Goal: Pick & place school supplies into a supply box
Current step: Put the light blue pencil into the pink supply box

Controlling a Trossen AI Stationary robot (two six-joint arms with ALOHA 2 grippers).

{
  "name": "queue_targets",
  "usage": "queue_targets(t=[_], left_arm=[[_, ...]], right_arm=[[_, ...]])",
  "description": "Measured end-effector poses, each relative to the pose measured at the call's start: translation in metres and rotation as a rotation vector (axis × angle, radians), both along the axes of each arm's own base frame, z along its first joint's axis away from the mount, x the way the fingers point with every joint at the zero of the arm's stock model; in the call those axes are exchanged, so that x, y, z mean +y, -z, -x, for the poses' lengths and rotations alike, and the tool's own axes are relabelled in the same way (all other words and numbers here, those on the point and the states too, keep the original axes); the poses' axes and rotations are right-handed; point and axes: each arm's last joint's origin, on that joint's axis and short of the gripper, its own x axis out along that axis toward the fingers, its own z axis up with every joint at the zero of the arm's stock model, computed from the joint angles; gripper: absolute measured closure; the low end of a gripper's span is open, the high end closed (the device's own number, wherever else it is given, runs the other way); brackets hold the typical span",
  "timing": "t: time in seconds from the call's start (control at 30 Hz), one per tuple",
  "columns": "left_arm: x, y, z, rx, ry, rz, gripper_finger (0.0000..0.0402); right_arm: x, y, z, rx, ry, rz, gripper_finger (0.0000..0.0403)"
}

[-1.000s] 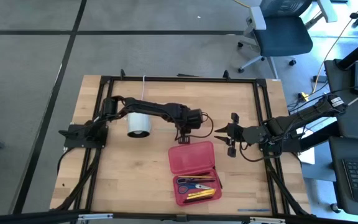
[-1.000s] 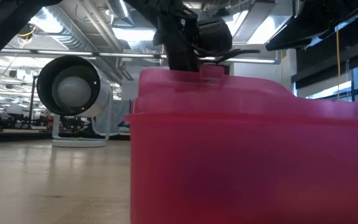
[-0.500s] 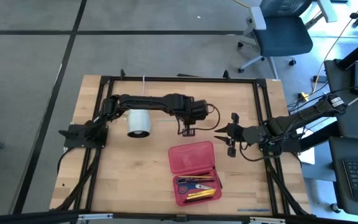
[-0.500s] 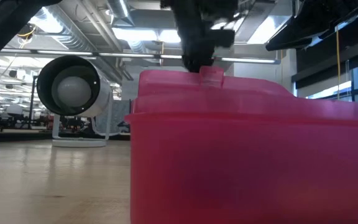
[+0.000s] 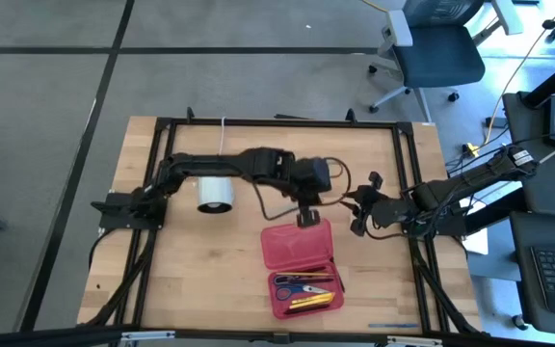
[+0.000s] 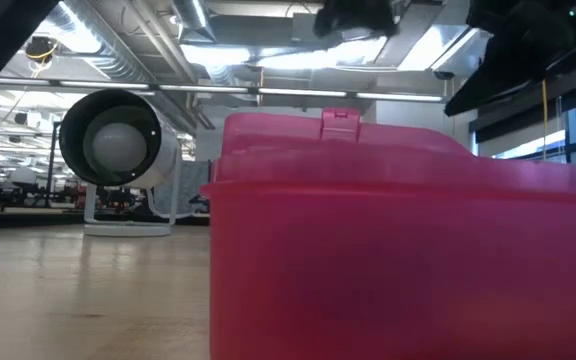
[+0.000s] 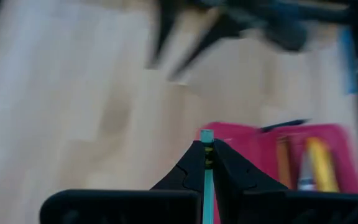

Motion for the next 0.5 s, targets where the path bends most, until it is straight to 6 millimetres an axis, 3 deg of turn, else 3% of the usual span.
queue_targets(t=[0.3,0.5], left_arm=[[-0.083,-0.003,0.001,-0.111,-0.022,0.089,0.0398],[-0.131,0.01,-0.005,-0.21,0.02,0.106,0.0398]], right_arm=[[0.0,0.005,0.004,0.077,-0.039,-0.042,0.0292],[0.005,0.009,0.007,0.144,-0.103,-0.249,0.0292]])
